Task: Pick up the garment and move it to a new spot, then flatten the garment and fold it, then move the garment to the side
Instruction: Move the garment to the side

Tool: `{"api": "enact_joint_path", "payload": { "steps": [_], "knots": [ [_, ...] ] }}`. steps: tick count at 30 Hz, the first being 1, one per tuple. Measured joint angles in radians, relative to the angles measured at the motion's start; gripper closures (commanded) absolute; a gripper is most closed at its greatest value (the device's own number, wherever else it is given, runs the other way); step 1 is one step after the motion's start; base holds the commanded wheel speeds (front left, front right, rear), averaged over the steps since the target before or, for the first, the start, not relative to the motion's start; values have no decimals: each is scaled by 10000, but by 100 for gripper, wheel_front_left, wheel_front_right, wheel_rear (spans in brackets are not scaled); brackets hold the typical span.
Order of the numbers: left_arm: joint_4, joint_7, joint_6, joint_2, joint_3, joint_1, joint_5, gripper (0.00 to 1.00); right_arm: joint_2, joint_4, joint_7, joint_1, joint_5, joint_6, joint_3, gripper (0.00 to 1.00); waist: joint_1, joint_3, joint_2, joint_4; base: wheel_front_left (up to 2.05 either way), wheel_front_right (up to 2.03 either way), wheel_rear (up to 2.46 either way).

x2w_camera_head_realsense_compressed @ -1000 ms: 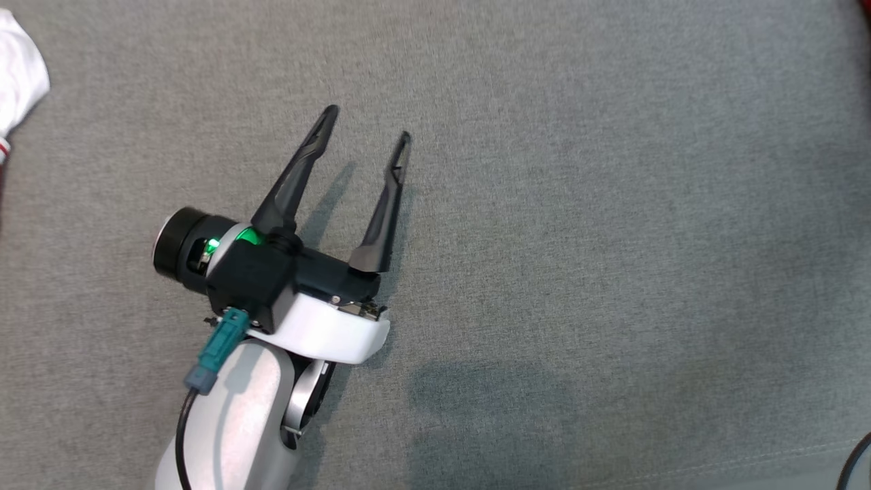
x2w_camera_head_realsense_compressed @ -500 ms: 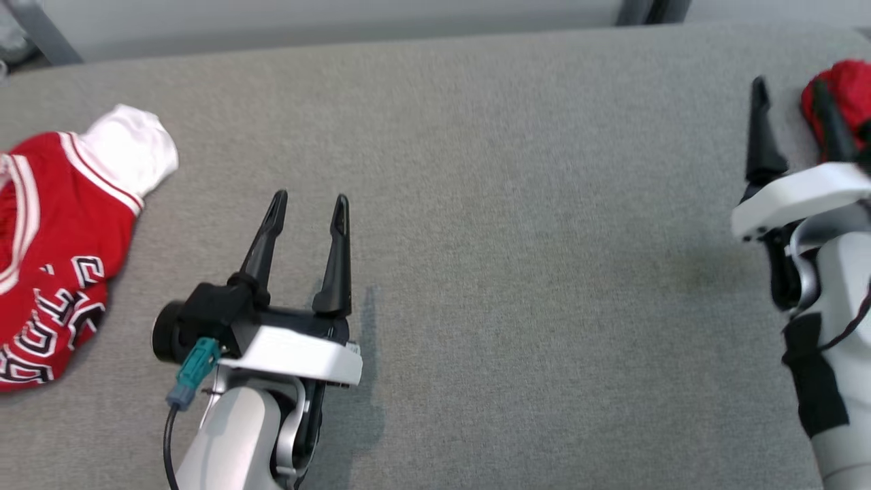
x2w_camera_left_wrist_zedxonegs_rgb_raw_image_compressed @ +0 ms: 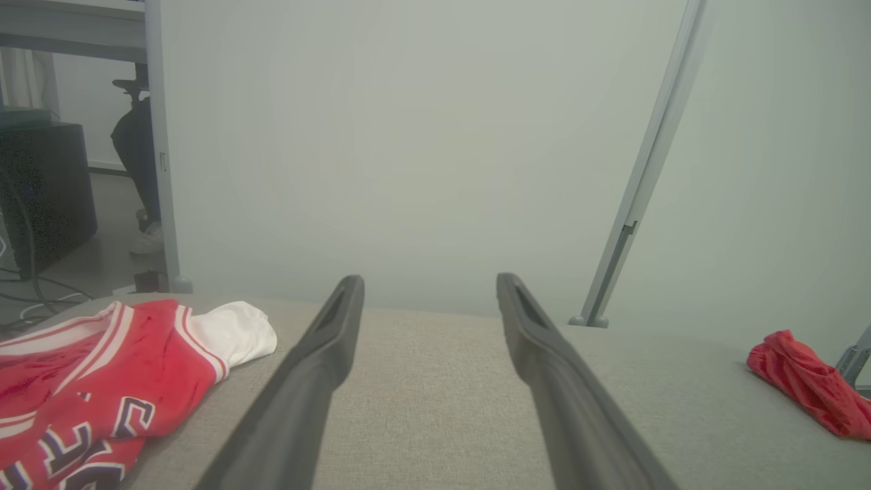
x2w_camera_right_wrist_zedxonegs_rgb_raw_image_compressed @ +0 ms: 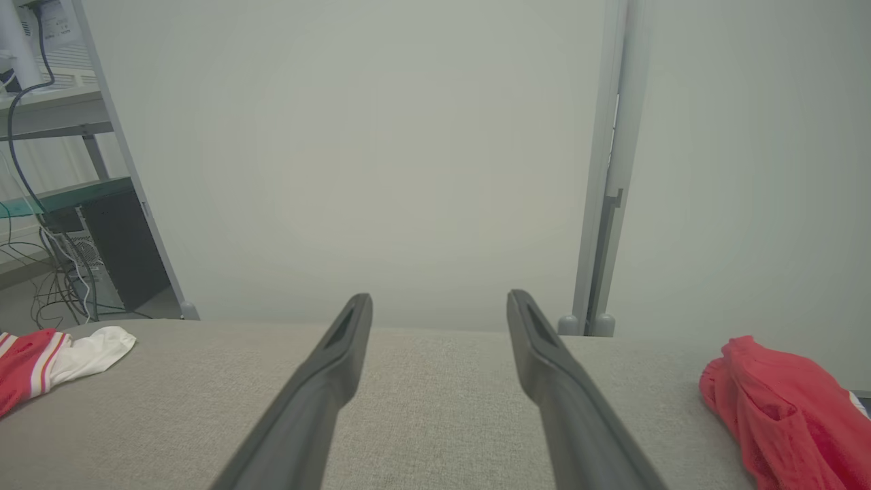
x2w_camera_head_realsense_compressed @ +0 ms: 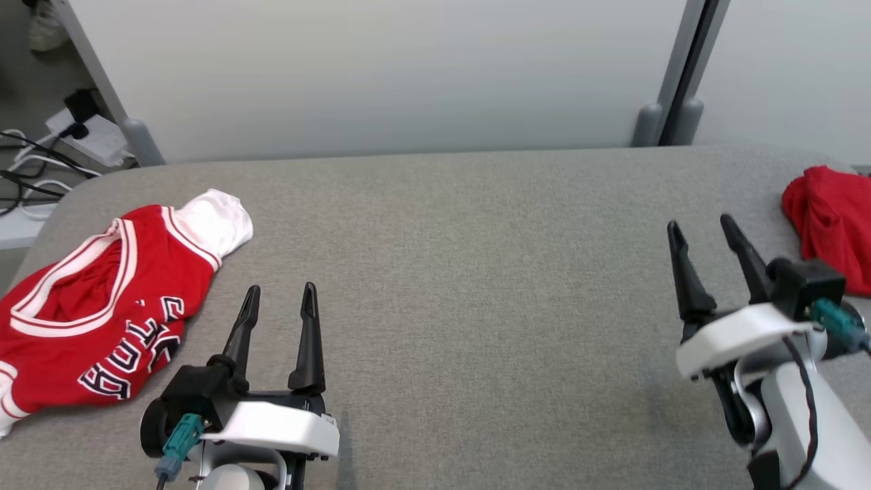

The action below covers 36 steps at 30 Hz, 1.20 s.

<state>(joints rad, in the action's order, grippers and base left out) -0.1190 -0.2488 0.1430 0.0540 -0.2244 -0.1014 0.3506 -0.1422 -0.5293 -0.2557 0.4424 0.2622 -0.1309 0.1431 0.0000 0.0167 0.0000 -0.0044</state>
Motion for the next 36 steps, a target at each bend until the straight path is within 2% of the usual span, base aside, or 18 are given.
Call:
{"api": "enact_joint_path", "payload": {
  "steps": [10, 15, 18, 24, 36],
  "knots": [
    [190, -27, -472, 2, 190, 872, -631, 0, 389, 2217, 0, -2863, -111, 0, -355, 0, 0, -778, 0, 626, 0, 0, 0],
    [238, -27, -995, -8, 238, 1345, -802, 0, 520, 3014, 0, -4088, -255, 0, -366, 0, 0, -1059, 0, 733, 0, 0, 0],
    [184, -27, -1131, -21, 230, 1574, -1101, 0, 548, 3367, 0, -4719, -347, 0, -422, 0, 0, -1208, 0, 783, 0, 0, 0],
    [196, -27, -1151, -25, 445, 2052, -1547, 0, 717, 3858, 0, -5534, -447, 0, -357, 0, 0, -1441, 0, 798, 0, 0, 0],
    [90, -27, -1005, -27, 754, 2416, -1580, 0, 706, 3917, 0, -5728, -418, 0, -441, 0, 0, -1586, 0, 612, 0, 0, 0]
  ]
}}
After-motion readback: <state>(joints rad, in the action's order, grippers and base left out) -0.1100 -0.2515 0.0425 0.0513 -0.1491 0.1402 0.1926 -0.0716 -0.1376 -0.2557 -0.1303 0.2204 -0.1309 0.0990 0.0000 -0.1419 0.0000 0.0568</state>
